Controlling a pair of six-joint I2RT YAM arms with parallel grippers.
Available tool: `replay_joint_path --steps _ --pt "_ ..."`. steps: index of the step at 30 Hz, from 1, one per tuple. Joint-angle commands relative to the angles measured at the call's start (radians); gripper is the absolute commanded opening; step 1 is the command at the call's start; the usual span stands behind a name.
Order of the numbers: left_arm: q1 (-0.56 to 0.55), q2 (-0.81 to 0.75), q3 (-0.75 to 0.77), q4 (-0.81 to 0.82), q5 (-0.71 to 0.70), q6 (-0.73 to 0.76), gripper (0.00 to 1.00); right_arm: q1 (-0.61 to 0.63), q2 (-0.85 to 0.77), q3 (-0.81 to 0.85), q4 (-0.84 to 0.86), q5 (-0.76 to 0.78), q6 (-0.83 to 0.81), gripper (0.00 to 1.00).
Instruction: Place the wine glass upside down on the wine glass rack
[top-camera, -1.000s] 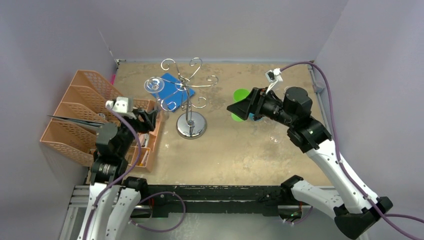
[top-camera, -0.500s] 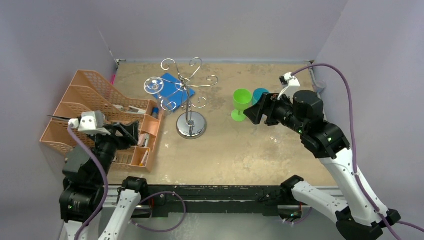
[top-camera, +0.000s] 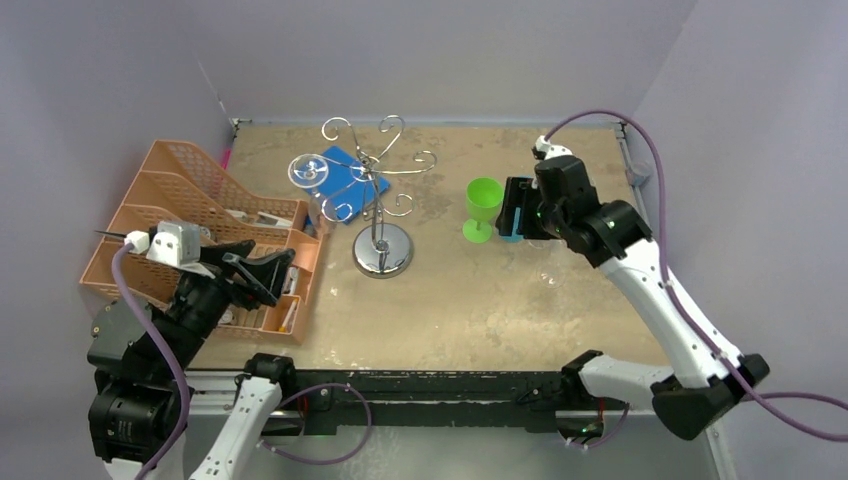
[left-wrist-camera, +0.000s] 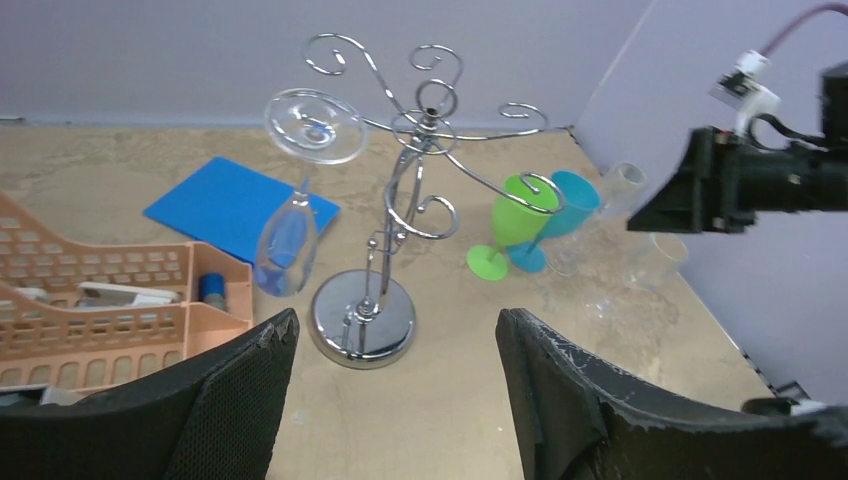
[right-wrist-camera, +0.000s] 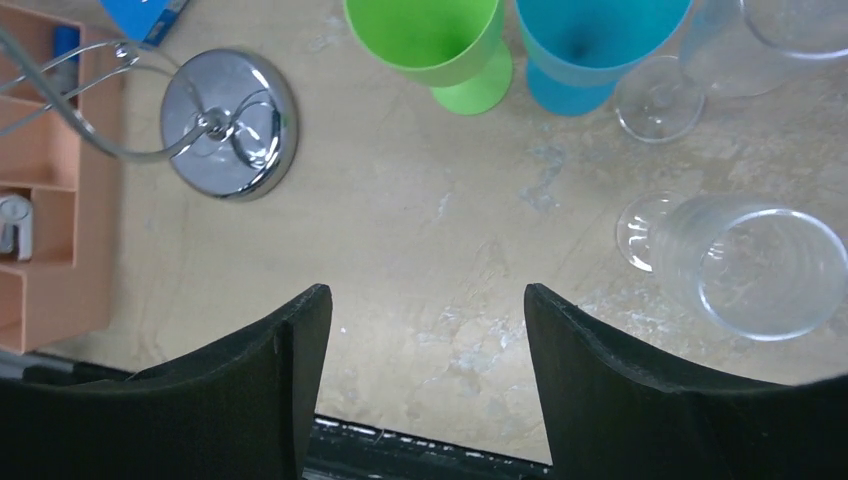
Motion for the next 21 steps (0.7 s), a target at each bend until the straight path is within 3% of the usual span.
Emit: replay_joint_path --steps 1,8,15,21 --pt "0.007 0.045 -0.001 0.078 0.142 -0.057 0.71 0.006 0.087 0.085 0.002 0.151 0.005 0.7" --pt "0.006 0.067 -0.075 0.256 0.23 -0.172 0.72 0.006 0.194 0.046 0.126 0.322 0.121 0.62" --pt "0.007 0.112 -0.096 0.28 0.238 -0.165 0.74 0.006 0.297 0.041 0.235 0.352 0.27 0.61" --pt "0.007 0.112 -0.124 0.294 0.23 -0.195 0.71 0.007 0.399 0.078 0.177 0.449 0.418 0.44"
